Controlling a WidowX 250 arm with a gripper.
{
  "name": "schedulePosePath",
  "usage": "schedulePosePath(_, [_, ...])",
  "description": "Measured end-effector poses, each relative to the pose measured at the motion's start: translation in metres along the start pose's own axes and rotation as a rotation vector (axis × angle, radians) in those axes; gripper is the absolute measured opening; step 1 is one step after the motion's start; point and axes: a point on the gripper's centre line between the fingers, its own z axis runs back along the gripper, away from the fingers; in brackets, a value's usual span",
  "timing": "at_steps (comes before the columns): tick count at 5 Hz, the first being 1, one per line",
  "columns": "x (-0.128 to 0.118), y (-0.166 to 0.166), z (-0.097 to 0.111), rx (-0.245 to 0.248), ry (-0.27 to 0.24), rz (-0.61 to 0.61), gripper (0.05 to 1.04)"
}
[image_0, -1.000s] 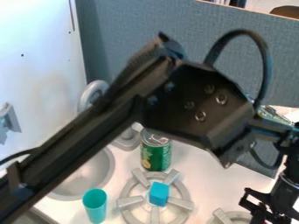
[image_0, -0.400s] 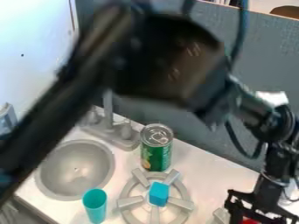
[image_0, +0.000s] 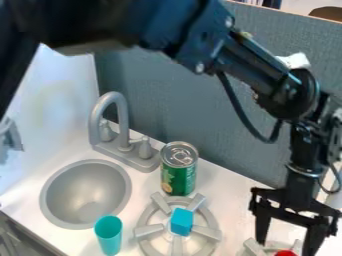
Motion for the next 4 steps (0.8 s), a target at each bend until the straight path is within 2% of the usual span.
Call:
schedulePosePath(1, [0.001, 0.034, 0.024, 0.074, -0.072, 0.005, 1.001])
schedulePosePath(2, [0.004, 0.084, 0.049, 0.05, -0.157, 0.104, 1.001])
schedulePosePath(3, [0.012, 0.13, 0.069, 0.055, -0.219, 0.15, 1.001])
schedulePosePath(4, [0.015, 0.174, 0.083, 0.085, -0.261, 0.12, 1.001])
